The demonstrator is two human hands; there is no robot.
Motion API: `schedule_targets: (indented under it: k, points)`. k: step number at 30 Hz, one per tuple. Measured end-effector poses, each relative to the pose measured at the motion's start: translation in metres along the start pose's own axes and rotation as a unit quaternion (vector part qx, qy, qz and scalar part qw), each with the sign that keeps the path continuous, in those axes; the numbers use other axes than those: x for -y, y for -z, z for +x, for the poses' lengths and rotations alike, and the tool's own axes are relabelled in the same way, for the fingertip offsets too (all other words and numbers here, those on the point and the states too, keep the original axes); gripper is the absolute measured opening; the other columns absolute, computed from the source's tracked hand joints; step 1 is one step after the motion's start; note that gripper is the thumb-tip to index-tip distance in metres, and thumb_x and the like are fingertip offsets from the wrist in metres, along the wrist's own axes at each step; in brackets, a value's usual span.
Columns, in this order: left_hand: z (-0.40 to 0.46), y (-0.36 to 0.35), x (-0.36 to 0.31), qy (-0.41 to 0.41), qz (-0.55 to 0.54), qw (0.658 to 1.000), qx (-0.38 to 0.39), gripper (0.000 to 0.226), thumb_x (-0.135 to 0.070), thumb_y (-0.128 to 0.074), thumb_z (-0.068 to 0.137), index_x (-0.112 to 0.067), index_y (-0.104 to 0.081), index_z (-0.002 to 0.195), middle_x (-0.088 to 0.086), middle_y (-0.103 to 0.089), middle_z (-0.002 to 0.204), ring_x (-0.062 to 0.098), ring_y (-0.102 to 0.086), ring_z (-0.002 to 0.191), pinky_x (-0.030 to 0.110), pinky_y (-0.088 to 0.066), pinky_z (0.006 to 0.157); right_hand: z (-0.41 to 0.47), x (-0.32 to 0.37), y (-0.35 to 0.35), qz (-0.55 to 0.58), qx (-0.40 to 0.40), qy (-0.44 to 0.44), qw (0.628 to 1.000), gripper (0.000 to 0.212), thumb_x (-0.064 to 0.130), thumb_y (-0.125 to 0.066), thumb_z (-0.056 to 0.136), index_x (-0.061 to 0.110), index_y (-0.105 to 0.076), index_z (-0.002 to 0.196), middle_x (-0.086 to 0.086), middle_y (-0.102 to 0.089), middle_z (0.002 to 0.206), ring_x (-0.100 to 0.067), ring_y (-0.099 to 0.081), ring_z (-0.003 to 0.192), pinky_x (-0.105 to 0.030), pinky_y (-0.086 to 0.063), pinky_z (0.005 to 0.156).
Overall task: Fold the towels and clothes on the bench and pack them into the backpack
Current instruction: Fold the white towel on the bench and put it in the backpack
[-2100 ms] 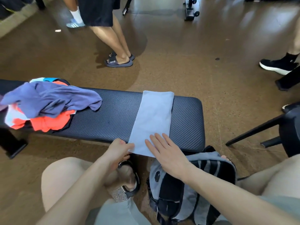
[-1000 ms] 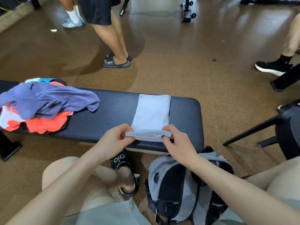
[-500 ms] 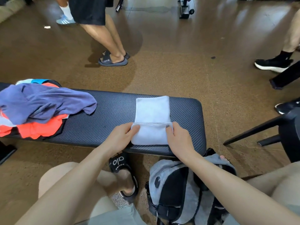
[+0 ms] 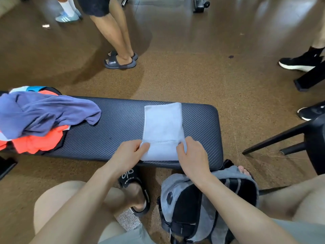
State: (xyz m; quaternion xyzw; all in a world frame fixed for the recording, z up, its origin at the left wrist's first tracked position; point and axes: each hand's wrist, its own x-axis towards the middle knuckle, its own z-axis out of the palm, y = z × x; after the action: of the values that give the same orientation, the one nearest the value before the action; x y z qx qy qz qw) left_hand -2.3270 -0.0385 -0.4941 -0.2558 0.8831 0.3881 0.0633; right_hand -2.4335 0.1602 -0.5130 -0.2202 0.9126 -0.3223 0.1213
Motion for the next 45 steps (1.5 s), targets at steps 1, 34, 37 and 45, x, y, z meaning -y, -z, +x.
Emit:
schedule_targets:
  k: [1,34,37,45]
  points:
    - [0.0,-0.001,0.0,-0.003,0.009,1.0,-0.002,0.049,-0.041,-0.047,0.103,-0.006,-0.037,0.07,-0.001,-0.036,0.062,0.014,-0.033,0.056,0.034,-0.03,0.057,0.0,-0.002,-0.003,-0.014,-0.013,0.006,1.0,0.033,0.028,-0.047,0.101,0.024,-0.034,0.071,0.005,-0.042,0.076,-0.017,-0.045,0.074,-0.033,-0.034,0.066]
    - [0.012,0.011,0.006,-0.2,0.221,0.954,0.02,0.047,-0.057,-0.067,0.077,-0.036,-0.054,0.118,-0.023,-0.054,0.114,0.004,-0.052,0.101,0.032,-0.045,0.078,0.032,-0.022,0.033,-0.101,0.043,0.267,0.957,0.01,0.025,-0.055,0.081,0.024,-0.052,0.072,0.01,-0.052,0.07,-0.013,-0.049,0.07,-0.03,-0.032,0.072]
    - [0.016,0.008,0.007,-0.168,0.095,0.981,-0.001,0.021,-0.039,-0.069,0.087,-0.04,-0.059,0.105,-0.022,-0.061,0.101,0.002,-0.057,0.092,0.032,-0.047,0.076,0.043,-0.021,0.035,-0.038,0.053,0.195,0.979,0.01,0.028,-0.054,0.086,0.024,-0.053,0.078,0.008,-0.053,0.068,-0.014,-0.05,0.068,-0.03,-0.032,0.069]
    - [0.029,0.004,0.0,-0.043,-0.057,0.997,-0.037,0.013,-0.039,-0.062,0.098,-0.033,-0.054,0.107,-0.012,-0.069,0.096,0.003,-0.065,0.088,0.022,-0.045,0.071,0.065,-0.018,0.029,0.007,0.068,0.082,0.994,0.021,0.042,-0.045,0.103,0.023,-0.05,0.109,0.004,-0.057,0.076,-0.021,-0.057,0.074,-0.037,-0.038,0.064]
